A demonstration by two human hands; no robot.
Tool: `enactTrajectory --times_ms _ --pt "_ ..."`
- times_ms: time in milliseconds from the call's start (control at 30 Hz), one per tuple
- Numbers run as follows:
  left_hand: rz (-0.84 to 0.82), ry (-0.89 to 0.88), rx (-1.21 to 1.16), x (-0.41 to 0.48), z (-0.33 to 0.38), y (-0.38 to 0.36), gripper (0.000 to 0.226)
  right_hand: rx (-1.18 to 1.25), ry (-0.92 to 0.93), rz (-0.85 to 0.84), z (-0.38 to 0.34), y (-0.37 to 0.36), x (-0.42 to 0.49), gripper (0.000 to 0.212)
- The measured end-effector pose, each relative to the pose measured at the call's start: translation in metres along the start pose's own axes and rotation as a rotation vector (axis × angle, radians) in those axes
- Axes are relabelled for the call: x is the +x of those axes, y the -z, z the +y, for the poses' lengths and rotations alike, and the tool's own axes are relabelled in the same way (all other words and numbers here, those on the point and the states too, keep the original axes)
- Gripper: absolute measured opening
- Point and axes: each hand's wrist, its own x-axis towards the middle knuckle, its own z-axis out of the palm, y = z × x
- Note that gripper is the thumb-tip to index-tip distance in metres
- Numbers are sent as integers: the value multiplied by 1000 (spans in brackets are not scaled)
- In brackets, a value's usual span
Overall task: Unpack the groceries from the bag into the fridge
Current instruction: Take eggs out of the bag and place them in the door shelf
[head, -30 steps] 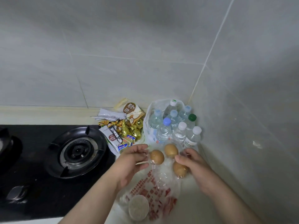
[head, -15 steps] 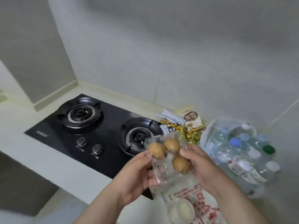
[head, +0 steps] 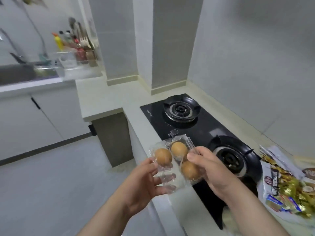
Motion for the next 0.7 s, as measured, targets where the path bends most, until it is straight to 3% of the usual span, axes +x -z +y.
enactTrajectory --times_ms 233,400,500,700 --pt "145 -163 -112 -71 2 37 57 -123 -45 -296 -4 -69 13 46" --pt "123 -258 -177 -116 -6 50 78 -251 -45 -489 -4 -111 4 52" --pt "106 -342 -226 -144 -12 52 79 -357 3 -589 -6 -137 -4 56" --pt "281 -558 -294 -201 -19 55 43 -677 284 -690 -19 -195 -24 56"
